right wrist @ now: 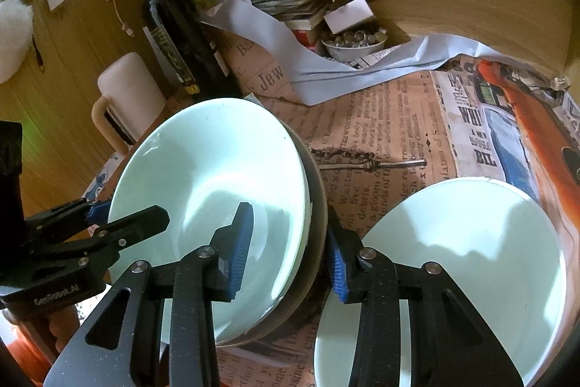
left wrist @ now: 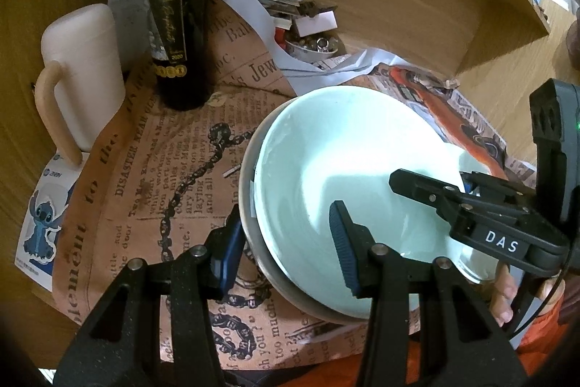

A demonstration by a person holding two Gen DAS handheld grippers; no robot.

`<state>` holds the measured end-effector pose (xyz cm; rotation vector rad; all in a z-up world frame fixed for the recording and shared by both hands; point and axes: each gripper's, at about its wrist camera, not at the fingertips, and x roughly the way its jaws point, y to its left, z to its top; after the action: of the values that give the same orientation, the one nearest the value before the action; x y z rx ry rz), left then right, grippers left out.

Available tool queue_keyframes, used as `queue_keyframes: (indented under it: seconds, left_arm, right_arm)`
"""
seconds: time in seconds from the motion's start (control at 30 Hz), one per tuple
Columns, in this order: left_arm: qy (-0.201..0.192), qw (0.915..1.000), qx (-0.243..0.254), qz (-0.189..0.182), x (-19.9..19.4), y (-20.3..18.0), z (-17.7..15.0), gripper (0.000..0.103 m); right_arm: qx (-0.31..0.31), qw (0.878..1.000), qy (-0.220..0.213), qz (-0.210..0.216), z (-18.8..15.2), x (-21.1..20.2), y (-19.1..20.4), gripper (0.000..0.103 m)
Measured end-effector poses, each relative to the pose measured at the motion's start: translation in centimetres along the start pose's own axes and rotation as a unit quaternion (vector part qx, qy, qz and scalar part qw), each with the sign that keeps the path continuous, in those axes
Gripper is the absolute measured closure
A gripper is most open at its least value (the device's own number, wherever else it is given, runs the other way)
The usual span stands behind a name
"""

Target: Organize plates and bowls

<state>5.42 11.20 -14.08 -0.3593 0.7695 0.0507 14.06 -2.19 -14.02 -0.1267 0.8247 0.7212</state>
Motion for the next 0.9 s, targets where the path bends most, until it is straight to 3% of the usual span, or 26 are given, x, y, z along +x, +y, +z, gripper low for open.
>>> queue_keyframes:
  seconds: [0.43, 0.9]
  left_arm:
    - [-0.030, 0.9995, -0.004, -0.006, -1.4, -0.3, 1.0, 0.057]
    - [-0.060, 0.9975, 0.027, -0.023, -2.5, -2.8, 2.5, 0.057]
  right_arm:
    - [-0.001, 0.999, -0.035, 0.003, 0.9, -1.8, 0.4, 0.068]
    - [0.011, 0.997, -0.070, -0.006, 1.0, -4.7, -0.8, 0.068]
